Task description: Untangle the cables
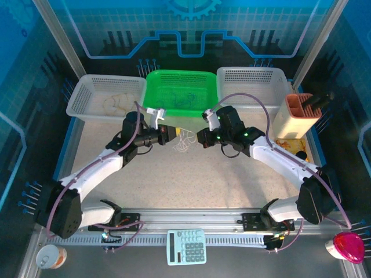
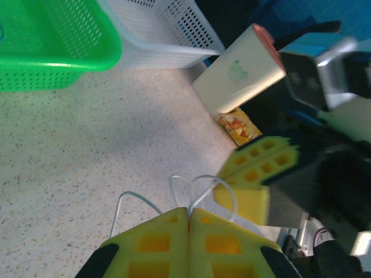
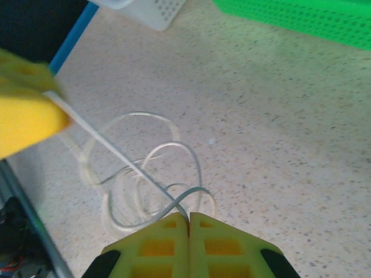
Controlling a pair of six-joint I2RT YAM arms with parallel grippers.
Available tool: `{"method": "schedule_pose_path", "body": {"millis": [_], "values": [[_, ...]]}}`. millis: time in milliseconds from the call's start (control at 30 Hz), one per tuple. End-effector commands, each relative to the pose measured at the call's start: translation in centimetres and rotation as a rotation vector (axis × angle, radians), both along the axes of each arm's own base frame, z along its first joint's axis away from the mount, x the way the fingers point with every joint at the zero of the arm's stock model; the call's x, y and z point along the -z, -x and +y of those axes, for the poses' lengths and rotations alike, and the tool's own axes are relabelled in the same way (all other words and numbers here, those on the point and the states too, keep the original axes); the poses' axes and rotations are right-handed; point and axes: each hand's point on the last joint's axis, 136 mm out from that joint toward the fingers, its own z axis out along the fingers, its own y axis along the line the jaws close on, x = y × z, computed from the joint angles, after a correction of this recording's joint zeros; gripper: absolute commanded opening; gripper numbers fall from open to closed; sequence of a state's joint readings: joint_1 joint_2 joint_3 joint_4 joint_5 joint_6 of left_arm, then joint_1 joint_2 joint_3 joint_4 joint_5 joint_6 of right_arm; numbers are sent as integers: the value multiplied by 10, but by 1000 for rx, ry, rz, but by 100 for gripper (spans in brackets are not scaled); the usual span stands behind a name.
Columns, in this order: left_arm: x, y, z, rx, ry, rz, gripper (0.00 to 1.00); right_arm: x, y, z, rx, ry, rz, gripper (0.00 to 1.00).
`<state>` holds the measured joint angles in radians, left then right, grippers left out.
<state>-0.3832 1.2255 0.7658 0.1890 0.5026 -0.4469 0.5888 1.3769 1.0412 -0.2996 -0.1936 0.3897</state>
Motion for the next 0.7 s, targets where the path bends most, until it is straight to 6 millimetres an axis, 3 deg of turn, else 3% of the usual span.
{"method": "schedule_pose_path", "body": {"millis": [0,100,167,233,533,667], "values": [[-49,-7,13,-84,41,-101,0,41,-1,-40,122,201,70,2],[-60,-3,12,-69,50,-111,0,37,0,-39,120,189,67,44],[-62,-2,11,-64,52,-109,0,31,0,-37,119,166,56,57],[-61,-2,11,-63,52,-102,0,24,1,-36,122,148,49,62],[-55,-3,14,-87,52,-82,0,-18,15,-25,136,-86,32,61],[-56,-4,15,-96,54,-79,0,-30,20,-30,162,-153,17,76]]}}
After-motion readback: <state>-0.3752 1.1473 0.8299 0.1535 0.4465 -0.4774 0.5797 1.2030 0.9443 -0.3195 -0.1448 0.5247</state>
